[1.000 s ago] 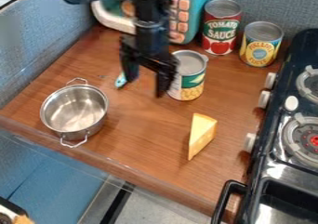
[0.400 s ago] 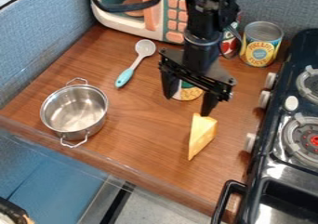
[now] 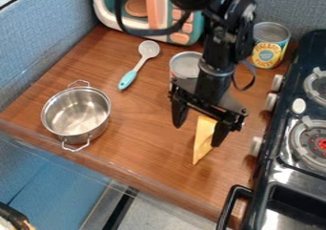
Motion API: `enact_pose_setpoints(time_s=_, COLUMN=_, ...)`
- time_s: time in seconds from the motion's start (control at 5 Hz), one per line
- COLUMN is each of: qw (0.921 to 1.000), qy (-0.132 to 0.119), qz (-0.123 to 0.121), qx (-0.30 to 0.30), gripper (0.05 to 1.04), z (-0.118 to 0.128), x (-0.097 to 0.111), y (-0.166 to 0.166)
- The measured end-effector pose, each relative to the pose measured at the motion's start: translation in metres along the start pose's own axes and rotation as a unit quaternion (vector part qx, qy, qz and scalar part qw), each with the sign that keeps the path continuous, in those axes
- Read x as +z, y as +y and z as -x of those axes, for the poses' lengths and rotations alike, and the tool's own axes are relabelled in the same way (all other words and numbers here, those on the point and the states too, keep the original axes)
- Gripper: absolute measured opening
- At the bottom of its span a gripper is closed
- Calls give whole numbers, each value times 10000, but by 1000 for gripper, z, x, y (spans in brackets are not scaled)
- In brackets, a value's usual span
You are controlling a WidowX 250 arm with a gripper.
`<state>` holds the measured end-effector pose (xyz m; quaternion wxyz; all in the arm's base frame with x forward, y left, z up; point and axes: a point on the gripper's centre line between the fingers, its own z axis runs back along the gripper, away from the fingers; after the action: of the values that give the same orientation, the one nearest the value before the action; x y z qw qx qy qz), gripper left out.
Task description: Moved the triangular object to the top left of the table
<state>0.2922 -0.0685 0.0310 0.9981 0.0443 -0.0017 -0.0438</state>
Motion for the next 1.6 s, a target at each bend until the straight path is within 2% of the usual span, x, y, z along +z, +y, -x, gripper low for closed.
enact_pose_setpoints(time_s=0.2, qw=9996, qy=237, qz=-88, qx=101, gripper=1000, z=3, x=-18, y=1)
enact_pose_setpoints(time_s=0.4, qw=9988, qy=369, qz=-226, qx=213, gripper=941, z=5, x=-32, y=3)
enact_pose_setpoints(time_s=0.6, qw=9990, qy=307, qz=-223, qx=226, gripper=636, z=3, x=-33, y=4)
enact_pose_setpoints(time_s=0.8, qw=9991, qy=302, qz=-247, qx=169, gripper=403, z=3, x=-33, y=6)
enact_pose_setpoints(time_s=1.0, qw=9995, qy=206, qz=-224, qx=118, gripper=315, z=1, x=-23, y=14)
enact_pose_setpoints(time_s=1.2, qw=9997, qy=77, qz=-177, qx=121, gripper=280, z=-5, x=-5, y=37)
enact_pose_setpoints(time_s=1.4, qw=9996, qy=-111, qz=-41, qx=247, gripper=276, z=-16, x=16, y=69)
enact_pose_setpoints(time_s=1.6, qw=9992, qy=-212, qz=-32, qx=335, gripper=274, z=-25, x=28, y=104)
